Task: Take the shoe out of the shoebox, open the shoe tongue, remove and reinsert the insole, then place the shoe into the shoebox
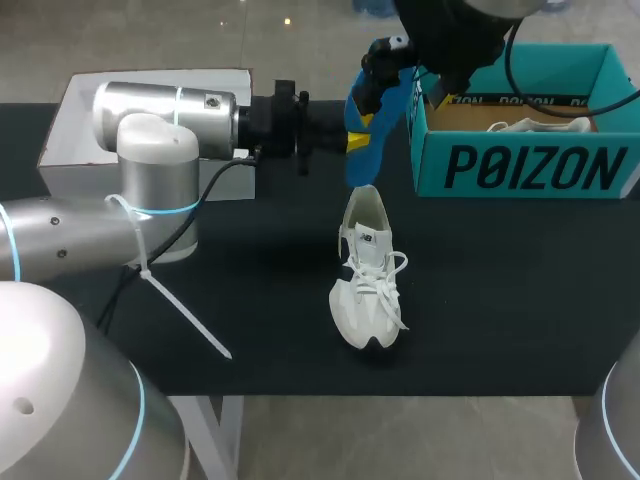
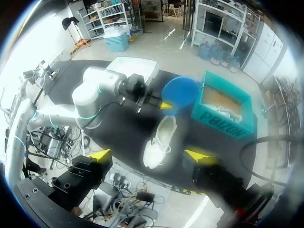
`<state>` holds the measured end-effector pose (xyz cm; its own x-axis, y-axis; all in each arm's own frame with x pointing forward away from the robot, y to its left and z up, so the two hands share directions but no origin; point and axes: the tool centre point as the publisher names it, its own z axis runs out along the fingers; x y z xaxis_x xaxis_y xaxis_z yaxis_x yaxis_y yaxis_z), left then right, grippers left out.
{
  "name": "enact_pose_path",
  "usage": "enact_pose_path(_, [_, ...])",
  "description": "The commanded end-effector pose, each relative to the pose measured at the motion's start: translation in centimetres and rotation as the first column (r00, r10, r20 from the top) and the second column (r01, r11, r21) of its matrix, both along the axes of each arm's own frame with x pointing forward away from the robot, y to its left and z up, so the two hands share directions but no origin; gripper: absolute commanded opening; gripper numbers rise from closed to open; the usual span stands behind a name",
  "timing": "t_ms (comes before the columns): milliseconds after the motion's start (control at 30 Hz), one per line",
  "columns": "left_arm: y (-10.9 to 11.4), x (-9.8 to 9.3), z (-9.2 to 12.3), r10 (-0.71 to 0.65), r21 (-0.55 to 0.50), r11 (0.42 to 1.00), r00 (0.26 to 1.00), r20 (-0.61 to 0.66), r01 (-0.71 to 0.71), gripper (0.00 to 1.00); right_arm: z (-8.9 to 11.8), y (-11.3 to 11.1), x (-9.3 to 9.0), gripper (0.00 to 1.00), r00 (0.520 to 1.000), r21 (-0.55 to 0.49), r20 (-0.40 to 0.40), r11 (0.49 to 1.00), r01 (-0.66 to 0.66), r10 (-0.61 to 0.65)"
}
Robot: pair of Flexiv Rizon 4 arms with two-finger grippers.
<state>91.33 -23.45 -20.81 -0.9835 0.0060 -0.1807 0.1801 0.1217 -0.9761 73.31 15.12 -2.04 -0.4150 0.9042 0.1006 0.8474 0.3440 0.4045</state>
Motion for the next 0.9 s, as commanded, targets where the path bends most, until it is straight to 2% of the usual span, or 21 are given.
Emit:
enact_pose_path(33, [-0.2, -1.7, 0.2, -0.081, 0.064, 0.996, 0.887, 0.454, 0.058, 0.0, 0.0, 0.2, 0.2, 1.0, 1.0, -0.003, -0.004, 1.0, 0.001, -0.001])
enact_pose_path(133, [-0.3, -2.3, 0.1, -0.095, 0.057, 0.995, 0.852, 0.514, 0.077, 0.0, 0.0, 0.2, 0.2, 1.0, 1.0, -0.003, -0.004, 1.0, 0.001, -0.001])
enact_pose_path(433, [0.4, -2.6, -1.5, -0.1, 0.041, 0.995, 0.81, 0.578, 0.094, 0.0, 0.0, 0.2, 0.2, 1.0, 1.0, -0.003, -0.004, 1.0, 0.001, -0.001])
enact_pose_path(567, [0.5, -2.7, -1.6, -0.085, 0.009, 0.995, 0.828, 0.554, 0.096, 0.0, 0.0, 0.2, 0.2, 1.0, 1.0, -0.003, -0.004, 1.0, 0.001, -0.001])
enact_pose_path(900, [0.5, -2.7, -1.6, -0.085, 0.009, 0.995, 0.828, 0.554, 0.096, 0.0, 0.0, 0.2, 0.2, 1.0, 1.0, -0.003, -0.004, 1.0, 0.001, -0.001])
